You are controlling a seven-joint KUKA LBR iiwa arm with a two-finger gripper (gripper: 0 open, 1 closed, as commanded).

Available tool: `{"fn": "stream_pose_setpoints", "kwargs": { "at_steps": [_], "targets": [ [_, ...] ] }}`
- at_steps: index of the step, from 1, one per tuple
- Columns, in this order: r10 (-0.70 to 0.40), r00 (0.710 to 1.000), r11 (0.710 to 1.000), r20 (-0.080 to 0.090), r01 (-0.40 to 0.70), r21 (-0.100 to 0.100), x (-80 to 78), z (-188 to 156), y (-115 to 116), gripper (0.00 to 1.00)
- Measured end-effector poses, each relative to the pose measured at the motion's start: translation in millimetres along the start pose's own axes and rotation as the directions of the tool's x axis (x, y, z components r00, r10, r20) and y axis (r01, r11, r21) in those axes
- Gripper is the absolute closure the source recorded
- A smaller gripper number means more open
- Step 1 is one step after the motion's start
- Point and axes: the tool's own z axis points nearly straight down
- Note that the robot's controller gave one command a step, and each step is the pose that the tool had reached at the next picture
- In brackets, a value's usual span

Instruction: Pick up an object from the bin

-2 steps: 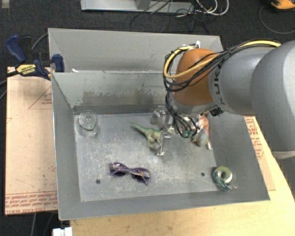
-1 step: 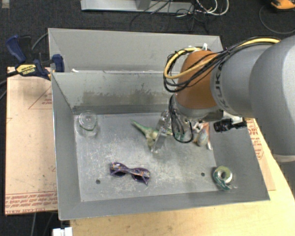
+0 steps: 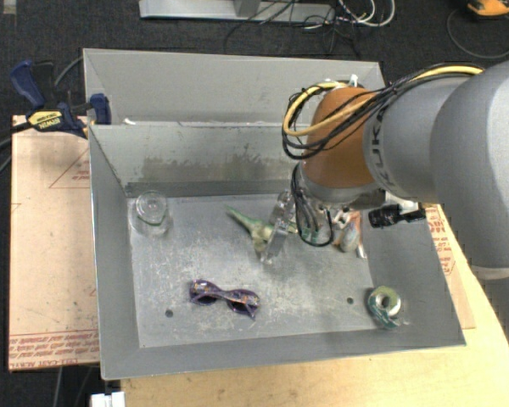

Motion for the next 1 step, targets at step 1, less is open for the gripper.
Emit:
{"fn": "stream_pose_setpoints", "kwargs": {
  "at_steps": [1],
  "targets": [
    [0.026,1.0,1.0,-0.001,-0.026,-0.003,-0.4,15.2,-1.9,1.0]
  ]
}}
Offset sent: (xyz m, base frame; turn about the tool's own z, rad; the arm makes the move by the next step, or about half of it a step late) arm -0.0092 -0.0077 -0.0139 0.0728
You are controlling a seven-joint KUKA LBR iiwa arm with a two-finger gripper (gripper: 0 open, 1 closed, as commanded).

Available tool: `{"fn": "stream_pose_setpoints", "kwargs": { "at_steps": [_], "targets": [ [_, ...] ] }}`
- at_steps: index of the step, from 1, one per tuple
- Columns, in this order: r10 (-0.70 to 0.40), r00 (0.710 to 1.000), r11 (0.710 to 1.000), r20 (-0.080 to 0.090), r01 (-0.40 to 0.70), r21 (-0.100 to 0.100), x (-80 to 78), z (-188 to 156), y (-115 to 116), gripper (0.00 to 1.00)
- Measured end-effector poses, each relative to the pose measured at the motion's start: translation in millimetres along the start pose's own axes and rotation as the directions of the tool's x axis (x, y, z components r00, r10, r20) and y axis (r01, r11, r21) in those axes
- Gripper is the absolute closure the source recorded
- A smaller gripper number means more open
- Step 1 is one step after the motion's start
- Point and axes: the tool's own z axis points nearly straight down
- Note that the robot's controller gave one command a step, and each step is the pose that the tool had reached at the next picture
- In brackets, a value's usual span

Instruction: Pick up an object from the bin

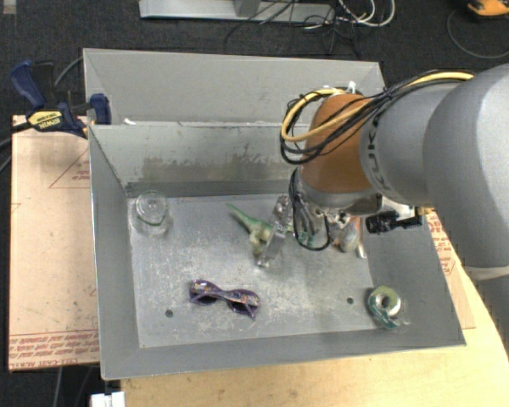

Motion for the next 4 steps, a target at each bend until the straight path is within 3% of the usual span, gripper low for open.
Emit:
{"fn": "stream_pose_setpoints", "kwargs": {
  "at_steps": [1,2,3,4],
  "targets": [
    [0.044,0.999,0.999,0.007,-0.044,-0.003,4.9,-4,-6,1.0],
    [0.015,1.0,1.0,0.004,-0.015,-0.003,7.4,-38,5,1.0],
    [0.051,0.999,0.999,0.005,-0.051,-0.004,10.3,-27,-1,1.0],
    [-0.124,0.992,0.992,0.006,0.124,-0.003,6.9,-43,11,1.0]
  ]
}}
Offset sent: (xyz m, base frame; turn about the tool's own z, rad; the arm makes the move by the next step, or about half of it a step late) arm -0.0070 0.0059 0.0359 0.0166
